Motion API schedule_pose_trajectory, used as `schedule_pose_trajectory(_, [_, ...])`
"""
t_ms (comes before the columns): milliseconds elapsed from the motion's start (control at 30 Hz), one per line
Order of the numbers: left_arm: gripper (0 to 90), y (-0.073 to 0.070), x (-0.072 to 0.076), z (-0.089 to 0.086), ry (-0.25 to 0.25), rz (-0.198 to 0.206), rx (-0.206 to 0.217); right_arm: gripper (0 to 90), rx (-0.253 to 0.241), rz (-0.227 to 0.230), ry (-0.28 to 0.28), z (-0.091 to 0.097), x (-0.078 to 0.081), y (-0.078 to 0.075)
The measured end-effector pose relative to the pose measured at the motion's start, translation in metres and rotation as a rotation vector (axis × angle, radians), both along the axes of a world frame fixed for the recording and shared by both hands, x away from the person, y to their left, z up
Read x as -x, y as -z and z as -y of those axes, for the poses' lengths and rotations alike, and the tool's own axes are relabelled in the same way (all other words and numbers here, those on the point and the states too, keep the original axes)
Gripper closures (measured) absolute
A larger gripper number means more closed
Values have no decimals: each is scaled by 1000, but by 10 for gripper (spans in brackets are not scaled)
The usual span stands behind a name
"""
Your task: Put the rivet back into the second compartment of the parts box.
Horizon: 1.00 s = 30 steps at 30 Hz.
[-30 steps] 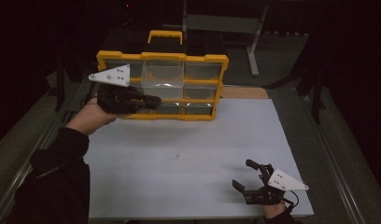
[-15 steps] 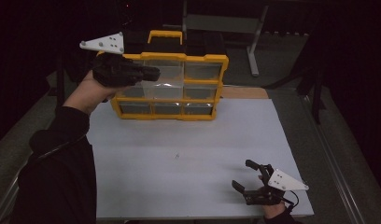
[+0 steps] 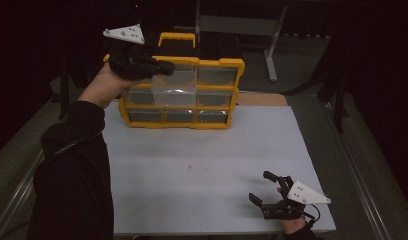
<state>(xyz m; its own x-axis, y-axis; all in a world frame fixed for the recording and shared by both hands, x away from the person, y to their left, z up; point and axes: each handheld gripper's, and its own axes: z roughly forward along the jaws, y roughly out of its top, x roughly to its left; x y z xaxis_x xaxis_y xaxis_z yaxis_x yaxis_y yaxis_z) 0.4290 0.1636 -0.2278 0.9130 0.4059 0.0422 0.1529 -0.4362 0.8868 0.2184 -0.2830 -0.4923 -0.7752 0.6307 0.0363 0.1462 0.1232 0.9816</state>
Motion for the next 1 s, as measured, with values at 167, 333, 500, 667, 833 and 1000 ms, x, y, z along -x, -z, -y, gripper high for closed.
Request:
schedule_pose_trajectory(167, [808,10,-6,-1,-30,-23,-16,110,-1,-2,0,0,0,0])
schedule_pose_trajectory(333, [806,20,-13,9,-44,-64,-76,110,2,-3,-1,0,0,1])
schedule_pose_trajectory(500, [802,27,-17,13,-52,-79,-82,110,5,-3,-3,0,-1,1])
schedule_pose_trajectory(667, [544,26,-16,11,-85,-75,-46,111,2,-5,-1,1,-1,1])
schedule_pose_trajectory(833, [290,19,-8,13,-83,-59,-32,110,5,-4,0,0,0,0])
schedule_pose_trajectory(1000, [62,17,2,19,-92,-57,-62,111,6,-5,2,0,0,0])
